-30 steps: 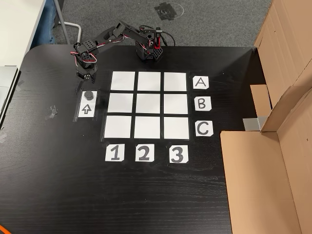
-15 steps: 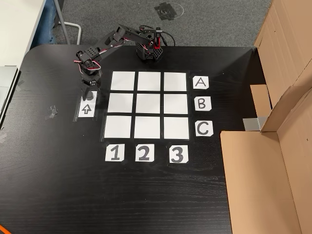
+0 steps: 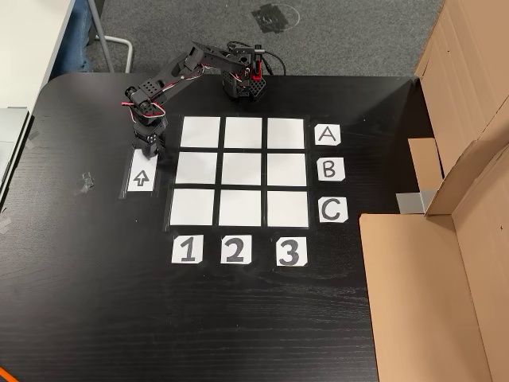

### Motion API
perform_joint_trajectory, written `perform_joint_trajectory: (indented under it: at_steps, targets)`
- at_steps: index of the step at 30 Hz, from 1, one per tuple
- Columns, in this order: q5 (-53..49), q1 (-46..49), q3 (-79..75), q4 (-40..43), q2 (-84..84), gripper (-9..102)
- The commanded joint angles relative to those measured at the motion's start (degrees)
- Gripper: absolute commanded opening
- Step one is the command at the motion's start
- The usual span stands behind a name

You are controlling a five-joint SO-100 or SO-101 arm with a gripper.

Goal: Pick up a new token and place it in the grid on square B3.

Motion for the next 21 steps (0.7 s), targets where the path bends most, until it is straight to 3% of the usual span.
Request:
perform_joint_trajectory:
  at_steps: [1, 4, 21]
  targets:
    - [0.2, 0.4, -0.4, 0.5, 0.0, 7]
    - [0.4, 0.5, -0.5, 0.0, 0.4, 1]
    - [0.8, 0.4, -0.9, -0.6, 0.5, 1]
